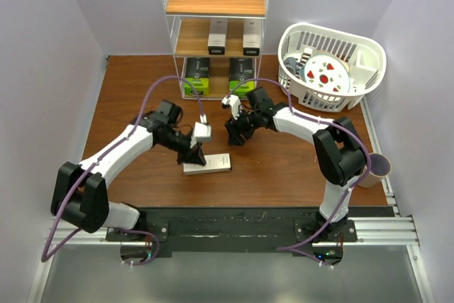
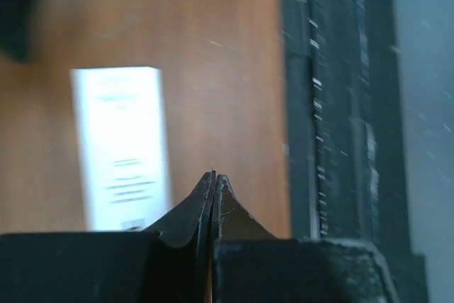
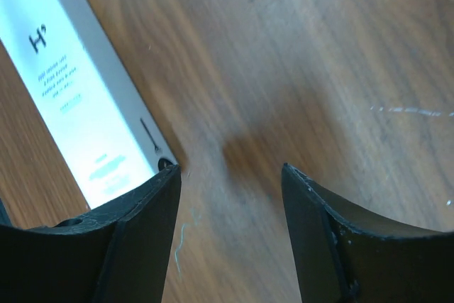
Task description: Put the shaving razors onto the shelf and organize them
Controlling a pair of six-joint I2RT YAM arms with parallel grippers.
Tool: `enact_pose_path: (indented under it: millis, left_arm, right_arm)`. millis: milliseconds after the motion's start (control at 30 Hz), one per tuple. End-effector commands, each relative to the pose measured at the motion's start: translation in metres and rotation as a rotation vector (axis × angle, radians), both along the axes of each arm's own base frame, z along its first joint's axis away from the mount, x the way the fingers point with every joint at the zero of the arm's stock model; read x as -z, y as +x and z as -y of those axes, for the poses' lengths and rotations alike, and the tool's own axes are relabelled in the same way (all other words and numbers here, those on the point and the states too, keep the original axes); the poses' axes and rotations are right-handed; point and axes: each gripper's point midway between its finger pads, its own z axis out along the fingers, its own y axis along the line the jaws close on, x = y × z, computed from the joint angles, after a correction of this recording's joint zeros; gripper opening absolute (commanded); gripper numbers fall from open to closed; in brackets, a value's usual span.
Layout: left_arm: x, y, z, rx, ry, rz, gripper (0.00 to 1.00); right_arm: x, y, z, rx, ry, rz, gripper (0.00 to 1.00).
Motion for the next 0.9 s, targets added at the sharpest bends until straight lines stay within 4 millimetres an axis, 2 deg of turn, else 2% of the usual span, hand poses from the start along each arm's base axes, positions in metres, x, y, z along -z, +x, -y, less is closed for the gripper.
enact_pose_path:
  millis: [0,133,200,233,267,400,600,667,767,867]
  left_arm:
    - [0.03,-0.04,-0.004,0.16,0.054,-0.039,0.0]
    - [0.061,-0.029,-0.014,0.138,0.175,-0.011,0.0]
    - [0.071,-0.008,-0.018,0.098,0.229,0.067,0.0]
    - [0.078,-0.004,-0.021,0.078,0.253,0.087,0.0]
    - [0.08,0.011,-0.02,0.05,0.256,0.151,0.0]
    - [0.102,0.033,-0.036,-0.018,0.368,0.214,0.0]
    - [0.107,0.082,-0.046,-0.222,0.431,0.262,0.0]
    - [0.1,0.103,-0.047,-0.317,0.41,0.25,0.0]
    - [0.094,0.114,-0.045,-0.366,0.38,0.214,0.0]
    - [0.088,0.108,-0.043,-0.374,0.348,0.155,0.0]
  right_arm:
    - [-0.019,0.015,-0.013,0.032,0.063,0.033,0.62]
    - [-0.006,0.006,-0.006,0.03,0.037,0.009,0.62]
    - [0.002,0.0,-0.004,0.033,0.031,-0.015,0.62]
    - [0.004,-0.002,-0.003,0.038,0.031,-0.023,0.63]
    - [0.009,-0.004,-0.002,0.051,0.03,-0.038,0.64]
    - [0.02,-0.007,-0.003,0.068,0.021,-0.062,0.67]
    - [0.031,-0.024,-0.021,0.012,0.009,-0.078,0.68]
    - [0.032,-0.034,-0.026,-0.005,0.012,-0.091,0.68]
    - [0.031,-0.034,-0.026,0.006,0.002,-0.077,0.7]
    - [0.027,-0.029,-0.022,0.01,-0.014,-0.048,0.71]
